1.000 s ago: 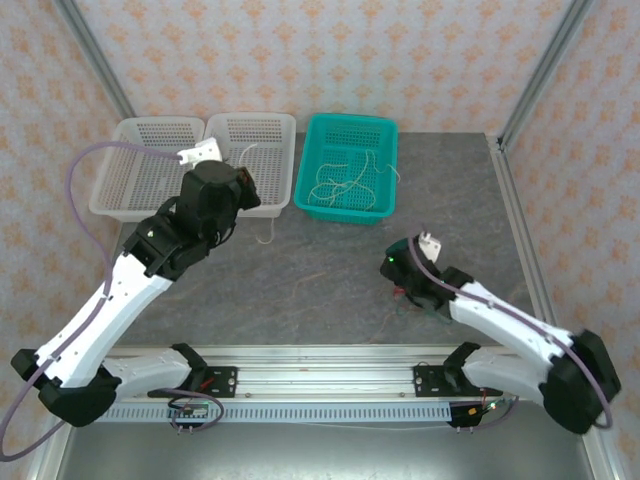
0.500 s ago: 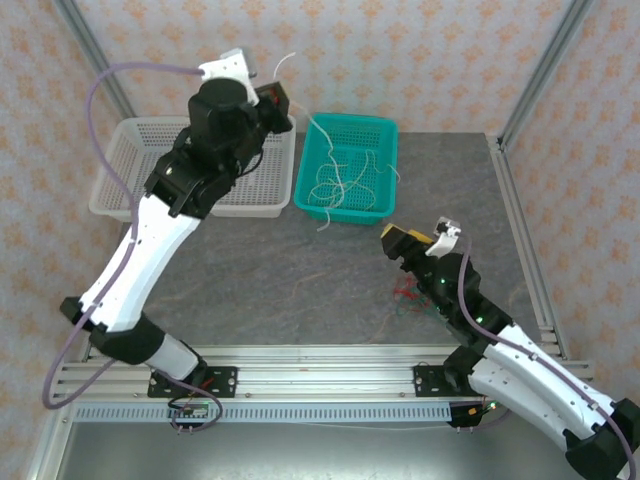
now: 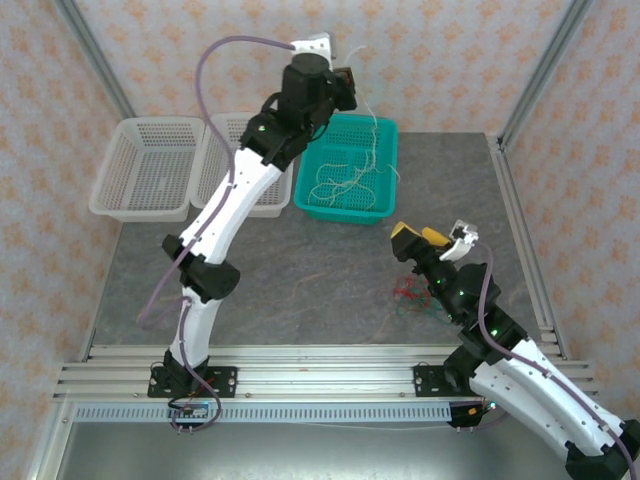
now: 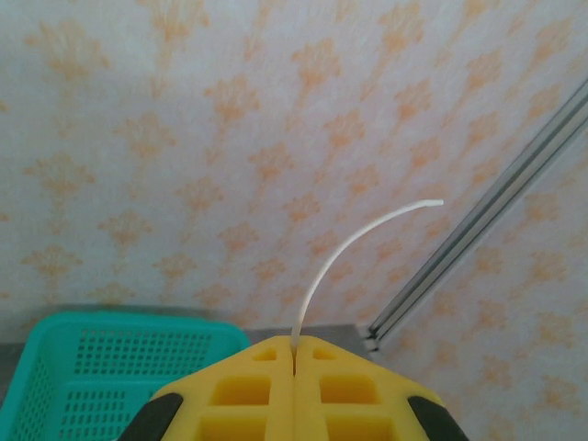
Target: Untangle the cables
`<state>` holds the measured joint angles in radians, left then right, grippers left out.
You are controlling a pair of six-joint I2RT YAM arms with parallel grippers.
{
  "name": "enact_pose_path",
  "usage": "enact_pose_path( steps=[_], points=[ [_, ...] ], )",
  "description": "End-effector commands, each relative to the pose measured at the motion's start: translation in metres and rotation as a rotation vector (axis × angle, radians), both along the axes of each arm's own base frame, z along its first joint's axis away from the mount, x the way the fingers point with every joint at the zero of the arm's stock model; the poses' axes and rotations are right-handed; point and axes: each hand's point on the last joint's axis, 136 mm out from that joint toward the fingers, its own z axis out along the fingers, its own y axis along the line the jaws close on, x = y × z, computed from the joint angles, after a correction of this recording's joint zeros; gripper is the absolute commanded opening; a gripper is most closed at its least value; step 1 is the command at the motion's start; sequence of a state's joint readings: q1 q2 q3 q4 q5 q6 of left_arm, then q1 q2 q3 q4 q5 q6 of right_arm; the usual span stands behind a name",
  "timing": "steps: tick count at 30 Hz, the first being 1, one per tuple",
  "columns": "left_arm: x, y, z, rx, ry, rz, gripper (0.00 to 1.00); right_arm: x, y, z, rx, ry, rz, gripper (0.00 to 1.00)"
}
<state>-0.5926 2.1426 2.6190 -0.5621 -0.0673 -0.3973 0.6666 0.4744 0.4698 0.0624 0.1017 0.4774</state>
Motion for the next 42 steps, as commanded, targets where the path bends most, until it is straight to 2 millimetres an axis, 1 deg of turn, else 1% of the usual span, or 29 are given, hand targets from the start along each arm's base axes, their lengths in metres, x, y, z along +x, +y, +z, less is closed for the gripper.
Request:
enact_pose_path(
  steps=[1,3,5,7,9,11,14,15,16,17,19,20,21,22,24,27,28,30,31,33,35,36,38,39,40,42],
  points=[
    [0.014,0.004,-0.038,0.072,0.083,0.027,0.00,-0.001,-0.005,-0.001,-0.017,0.011,-0.020,0.93],
    [0.018,0.007,-0.081,0.088,0.213,0.048,0.00,-0.001,-0.007,-0.004,-0.029,0.022,-0.027,0.93],
    [0.019,0.013,-0.117,0.090,0.330,0.088,0.00,0.000,-0.008,-0.008,-0.035,0.031,-0.035,0.93],
    [0.020,0.016,-0.149,0.087,0.416,0.118,0.00,0.001,-0.009,-0.011,-0.032,0.034,-0.043,0.93],
    [0.023,0.012,-0.181,0.095,0.484,0.109,0.00,0.003,-0.008,-0.011,-0.023,0.026,-0.046,0.93],
    [0.027,0.005,-0.210,0.108,0.534,0.089,0.01,0.004,-0.008,-0.011,-0.024,0.024,-0.049,0.92],
    [0.034,-0.004,-0.250,0.124,0.602,0.082,0.06,0.006,-0.008,-0.009,-0.029,0.024,-0.055,0.92],
    [0.035,-0.004,-0.261,0.129,0.623,0.090,0.08,0.006,-0.007,-0.008,-0.031,0.026,-0.054,0.92],
    [0.036,-0.004,-0.267,0.131,0.635,0.095,0.11,0.006,-0.007,-0.006,-0.029,0.026,-0.053,0.92],
    [0.037,-0.005,-0.270,0.130,0.640,0.099,0.17,0.006,-0.007,-0.005,-0.033,0.029,-0.052,0.92],
    [0.040,-0.006,-0.263,0.118,0.622,0.097,0.38,0.005,-0.008,-0.004,-0.039,0.033,-0.054,0.92],
    [0.040,-0.005,-0.255,0.115,0.602,0.099,0.51,0.005,-0.009,-0.005,-0.038,0.037,-0.057,0.92],
    [0.041,-0.003,-0.243,0.112,0.577,0.100,0.62,0.005,-0.009,-0.006,-0.041,0.042,-0.059,0.92],
    [0.040,0.000,-0.231,0.112,0.552,0.106,0.67,0.005,-0.010,-0.006,-0.039,0.044,-0.061,0.92],
    [0.036,0.014,-0.198,0.126,0.492,0.144,0.77,0.005,-0.010,-0.008,-0.037,0.047,-0.065,0.92],
    [0.020,0.033,-0.144,0.128,0.394,0.181,0.87,0.008,-0.009,-0.012,-0.028,0.047,-0.072,0.92],
    [0.014,0.037,-0.129,0.119,0.365,0.181,0.88,0.009,-0.009,-0.012,-0.023,0.048,-0.076,0.92],
    [-0.003,0.043,-0.098,0.078,0.302,0.167,0.89,0.012,-0.009,-0.016,-0.020,0.059,-0.089,0.92],
    [-0.012,0.045,-0.086,0.059,0.280,0.154,0.89,0.014,-0.010,-0.019,-0.021,0.069,-0.100,0.92],
    [-0.034,0.049,-0.062,0.021,0.235,0.125,0.88,0.019,-0.017,-0.028,-0.025,0.112,-0.161,0.92],
    [-0.061,0.047,-0.046,0.028,0.187,0.058,0.87,0.023,-0.031,-0.045,-0.047,0.190,-0.255,0.91],
    [-0.073,0.044,-0.042,0.032,0.168,0.025,0.86,0.023,-0.037,-0.052,-0.064,0.225,-0.290,0.91],
    [-0.103,0.036,-0.043,0.055,0.134,-0.058,0.85,0.022,-0.048,-0.070,-0.114,0.302,-0.348,0.91],
    [-0.115,0.032,-0.045,0.063,0.117,-0.099,0.84,0.021,-0.052,-0.081,-0.148,0.348,-0.365,0.91],
    [-0.129,0.024,-0.051,0.075,0.101,-0.156,0.83,0.019,-0.055,-0.091,-0.176,0.388,-0.376,0.91],
    [-0.157,0.011,-0.060,0.086,0.065,-0.270,0.81,0.015,-0.061,-0.118,-0.211,0.511,-0.386,0.91]
  ],
)
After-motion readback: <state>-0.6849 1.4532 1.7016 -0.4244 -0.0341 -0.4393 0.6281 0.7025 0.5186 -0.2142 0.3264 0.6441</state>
